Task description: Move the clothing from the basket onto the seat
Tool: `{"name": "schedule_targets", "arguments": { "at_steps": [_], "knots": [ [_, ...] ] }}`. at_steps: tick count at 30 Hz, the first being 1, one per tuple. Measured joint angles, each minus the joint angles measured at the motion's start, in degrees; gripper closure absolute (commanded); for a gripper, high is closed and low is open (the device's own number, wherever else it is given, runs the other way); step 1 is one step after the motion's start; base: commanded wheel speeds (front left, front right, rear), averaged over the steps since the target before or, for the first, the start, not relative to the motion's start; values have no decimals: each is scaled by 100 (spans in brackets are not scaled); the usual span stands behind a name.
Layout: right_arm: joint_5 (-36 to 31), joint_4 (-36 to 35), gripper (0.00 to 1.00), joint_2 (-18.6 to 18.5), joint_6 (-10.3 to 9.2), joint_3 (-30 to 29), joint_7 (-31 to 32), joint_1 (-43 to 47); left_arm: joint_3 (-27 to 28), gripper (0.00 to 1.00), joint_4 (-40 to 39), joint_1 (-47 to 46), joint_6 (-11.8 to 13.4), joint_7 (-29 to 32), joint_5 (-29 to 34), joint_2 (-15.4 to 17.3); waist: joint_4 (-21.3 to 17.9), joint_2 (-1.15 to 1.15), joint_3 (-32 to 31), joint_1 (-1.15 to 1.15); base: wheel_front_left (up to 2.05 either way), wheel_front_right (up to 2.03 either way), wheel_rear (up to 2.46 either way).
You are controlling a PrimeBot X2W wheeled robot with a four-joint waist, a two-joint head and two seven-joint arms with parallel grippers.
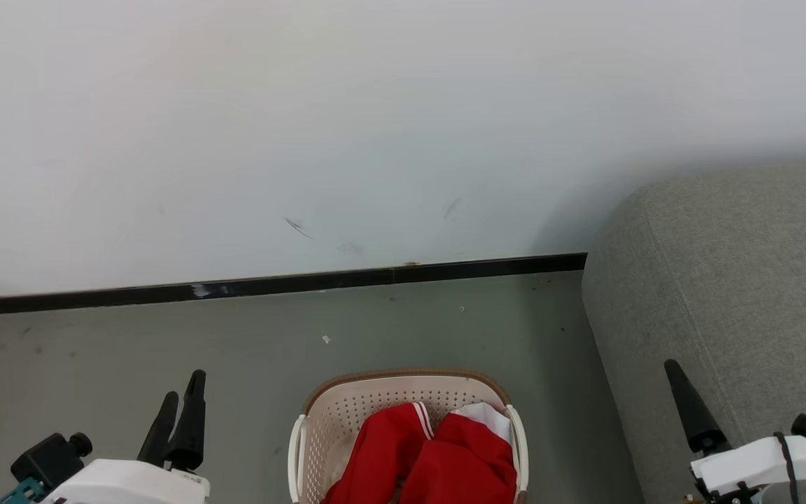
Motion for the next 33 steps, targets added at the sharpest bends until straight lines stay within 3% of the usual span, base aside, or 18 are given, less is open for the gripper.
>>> {"name": "schedule_targets", "arguments": {
  "at_steps": [10, 26, 33],
  "knots": [
    [-1093, -21, 0, 5, 0, 143, -152, 2, -289, 0, -168, 2, 213, -166, 1024, 87, 15, 0, -29, 3, 0, 0, 0],
    [-2665, -182, 0, 78, 0, 261, -430, 6, -628, 0, -421, 18, 548, -460, 2340, 115, 33, 0, -6, -66, 0, 0, 0],
    [-3248, -222, 0, 131, 0, 261, -549, 12, -711, 0, -504, 34, 654, -563, 2761, 103, 39, 0, 5, -82, 0, 0, 0]
  ]
}}
